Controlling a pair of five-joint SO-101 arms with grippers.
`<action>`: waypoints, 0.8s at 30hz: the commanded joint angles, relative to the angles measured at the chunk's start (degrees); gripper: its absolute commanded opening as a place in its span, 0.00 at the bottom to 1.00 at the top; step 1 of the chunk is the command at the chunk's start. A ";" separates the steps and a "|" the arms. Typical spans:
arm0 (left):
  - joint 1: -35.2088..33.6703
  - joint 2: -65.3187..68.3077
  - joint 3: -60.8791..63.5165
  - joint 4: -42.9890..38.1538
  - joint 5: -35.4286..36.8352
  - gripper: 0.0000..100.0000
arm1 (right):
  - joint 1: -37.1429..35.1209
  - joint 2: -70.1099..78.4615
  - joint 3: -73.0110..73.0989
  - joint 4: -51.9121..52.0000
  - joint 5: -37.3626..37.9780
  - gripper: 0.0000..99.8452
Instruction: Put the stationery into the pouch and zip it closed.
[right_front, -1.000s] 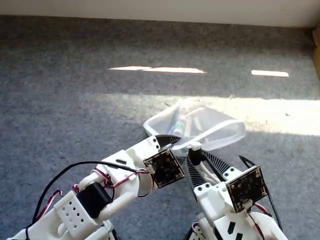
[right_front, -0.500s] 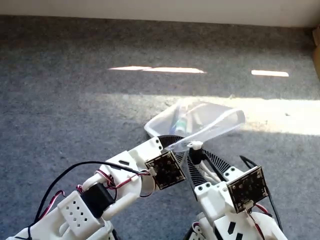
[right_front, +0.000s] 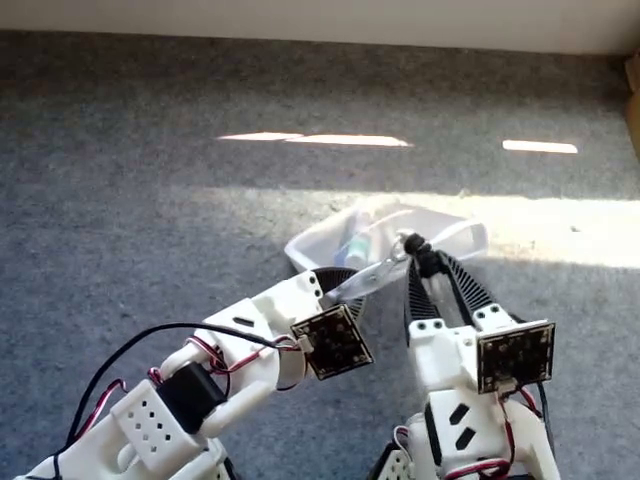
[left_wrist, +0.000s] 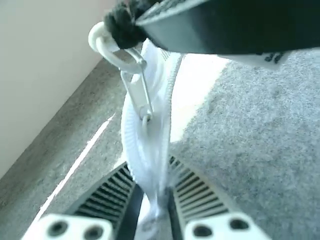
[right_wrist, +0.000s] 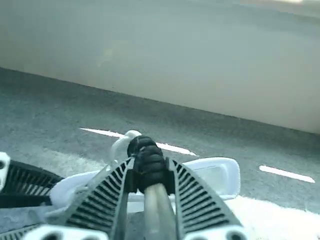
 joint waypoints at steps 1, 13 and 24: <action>-4.53 -0.66 -3.65 3.08 -0.35 0.01 | 5.85 0.04 2.15 -4.70 -1.32 0.01; -9.36 -8.75 -3.21 5.01 -0.09 0.01 | 13.23 0.31 3.12 -7.08 0.18 0.01; -13.05 -25.98 -3.65 15.91 1.41 0.01 | 21.14 0.31 12.00 -18.42 2.11 0.01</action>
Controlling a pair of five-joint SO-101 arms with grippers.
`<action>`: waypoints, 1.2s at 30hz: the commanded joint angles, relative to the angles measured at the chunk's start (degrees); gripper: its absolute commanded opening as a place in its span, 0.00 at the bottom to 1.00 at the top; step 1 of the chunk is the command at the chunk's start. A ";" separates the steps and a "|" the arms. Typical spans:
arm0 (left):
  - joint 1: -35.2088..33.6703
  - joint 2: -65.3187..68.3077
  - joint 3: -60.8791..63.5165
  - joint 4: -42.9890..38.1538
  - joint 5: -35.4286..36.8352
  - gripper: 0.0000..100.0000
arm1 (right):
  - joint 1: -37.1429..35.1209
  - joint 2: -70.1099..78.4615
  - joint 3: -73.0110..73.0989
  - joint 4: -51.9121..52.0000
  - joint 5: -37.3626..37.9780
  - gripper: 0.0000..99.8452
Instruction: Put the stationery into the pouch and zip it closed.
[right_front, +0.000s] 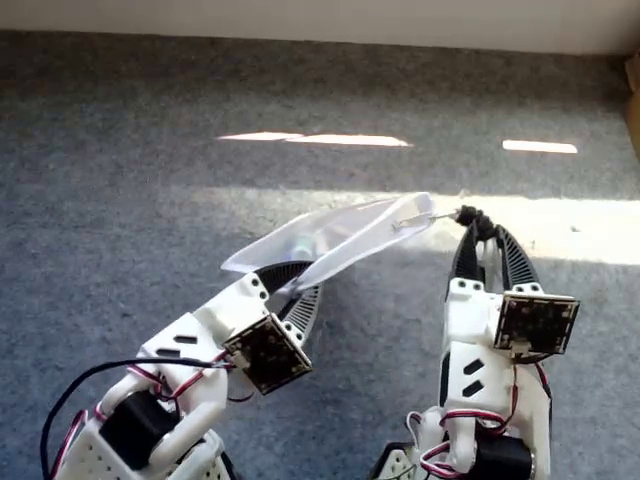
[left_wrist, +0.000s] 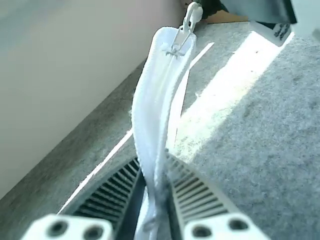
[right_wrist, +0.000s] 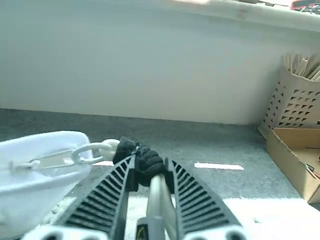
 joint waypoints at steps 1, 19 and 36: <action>-3.30 -6.46 -2.59 2.46 0.79 0.01 | 3.91 0.22 0.22 -2.59 0.70 0.01; -8.13 -13.41 -6.99 9.41 0.79 0.01 | 10.07 0.31 5.85 -11.03 0.79 0.01; -15.52 -13.49 -8.57 9.23 3.60 0.01 | 9.98 0.31 5.93 -11.03 0.79 0.01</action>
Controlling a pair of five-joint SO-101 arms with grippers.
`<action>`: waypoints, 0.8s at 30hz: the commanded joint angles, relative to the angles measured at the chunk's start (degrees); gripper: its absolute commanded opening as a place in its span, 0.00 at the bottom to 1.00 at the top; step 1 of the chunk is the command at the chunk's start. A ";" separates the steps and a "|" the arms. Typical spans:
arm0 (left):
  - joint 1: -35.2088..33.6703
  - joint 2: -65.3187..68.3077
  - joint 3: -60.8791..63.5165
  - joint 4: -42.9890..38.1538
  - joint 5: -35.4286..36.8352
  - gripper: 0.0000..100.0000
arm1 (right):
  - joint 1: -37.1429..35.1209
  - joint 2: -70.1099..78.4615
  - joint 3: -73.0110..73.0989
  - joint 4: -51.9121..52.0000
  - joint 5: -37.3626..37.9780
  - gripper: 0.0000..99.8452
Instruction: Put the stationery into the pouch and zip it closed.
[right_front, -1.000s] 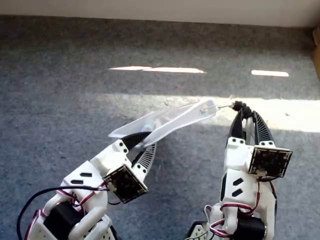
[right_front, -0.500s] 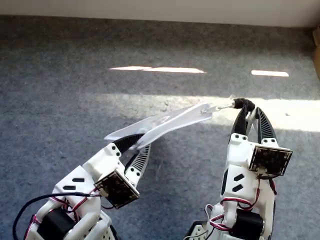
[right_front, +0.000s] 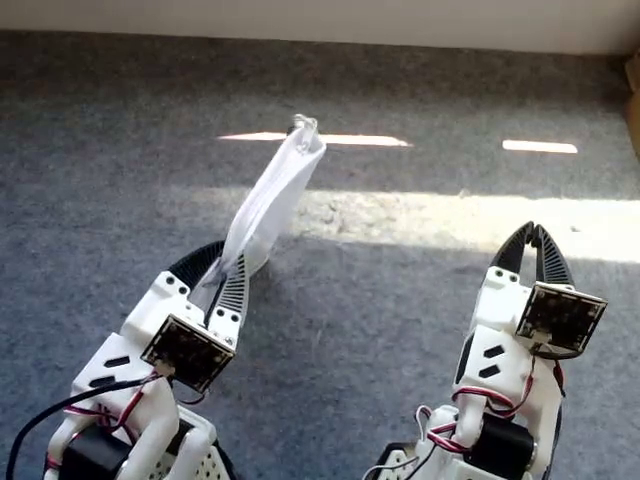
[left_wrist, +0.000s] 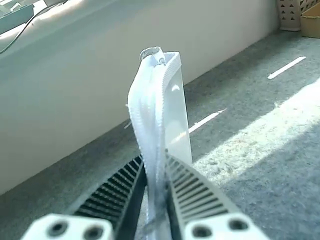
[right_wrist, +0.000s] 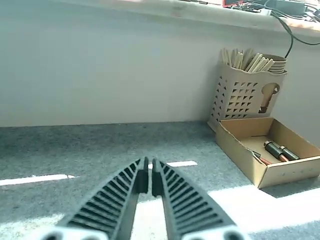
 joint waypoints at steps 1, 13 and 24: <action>-1.19 -1.01 -4.00 -0.35 0.70 0.01 | 0.40 0.13 -0.48 -1.27 0.62 0.01; -6.73 -1.10 -4.18 -0.44 3.69 0.01 | 0.13 0.13 0.66 -1.27 0.62 0.01; -6.64 -0.92 -3.12 -0.09 8.62 0.11 | -3.74 -0.13 0.75 1.54 -0.35 0.19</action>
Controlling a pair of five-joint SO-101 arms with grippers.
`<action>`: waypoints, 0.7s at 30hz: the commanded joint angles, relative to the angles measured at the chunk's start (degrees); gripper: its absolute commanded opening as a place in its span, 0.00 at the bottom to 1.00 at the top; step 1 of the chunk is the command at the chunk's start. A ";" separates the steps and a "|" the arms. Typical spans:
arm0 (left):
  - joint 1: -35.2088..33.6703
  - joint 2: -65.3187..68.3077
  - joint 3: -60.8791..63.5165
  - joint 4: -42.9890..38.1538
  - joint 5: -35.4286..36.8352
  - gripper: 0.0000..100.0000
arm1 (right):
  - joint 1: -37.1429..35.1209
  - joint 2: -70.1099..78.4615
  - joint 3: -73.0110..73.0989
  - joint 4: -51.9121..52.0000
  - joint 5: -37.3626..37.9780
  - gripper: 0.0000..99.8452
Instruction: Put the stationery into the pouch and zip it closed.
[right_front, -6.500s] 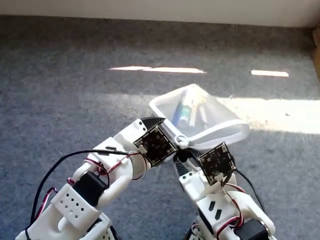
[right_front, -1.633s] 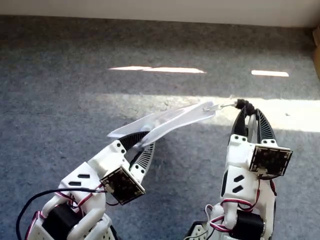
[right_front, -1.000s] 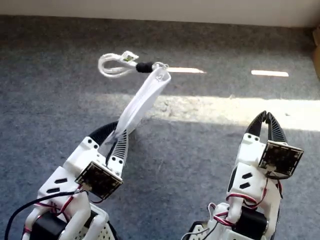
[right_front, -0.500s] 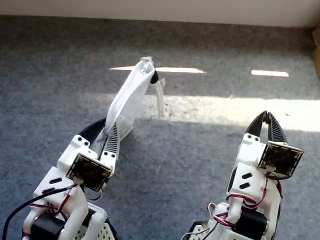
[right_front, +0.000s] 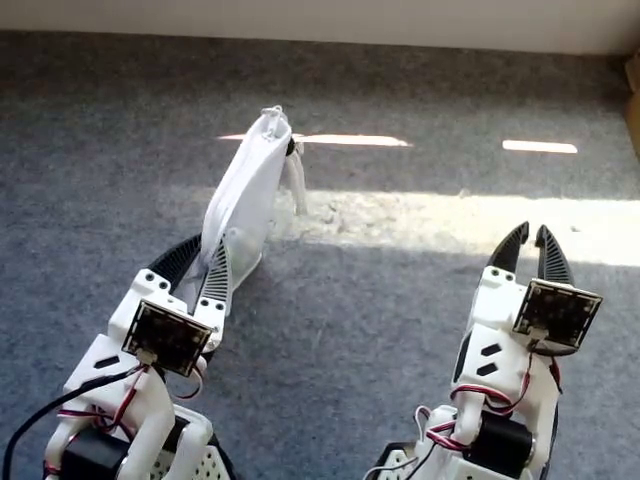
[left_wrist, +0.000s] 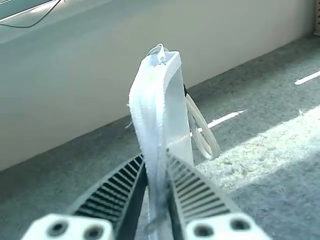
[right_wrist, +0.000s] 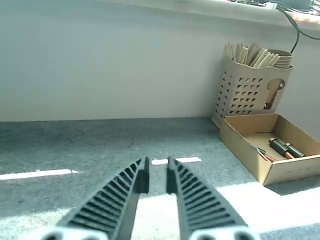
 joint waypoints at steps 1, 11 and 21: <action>-0.66 -0.92 -3.12 -0.09 5.36 0.14 | -2.51 -0.31 -0.31 2.95 -1.49 0.22; -0.40 -0.92 -3.91 2.02 9.14 0.17 | -7.34 -0.31 -0.84 9.63 -4.92 0.25; 3.38 -1.01 -10.51 9.93 13.54 0.24 | -11.21 -0.40 -10.07 21.14 -5.19 0.25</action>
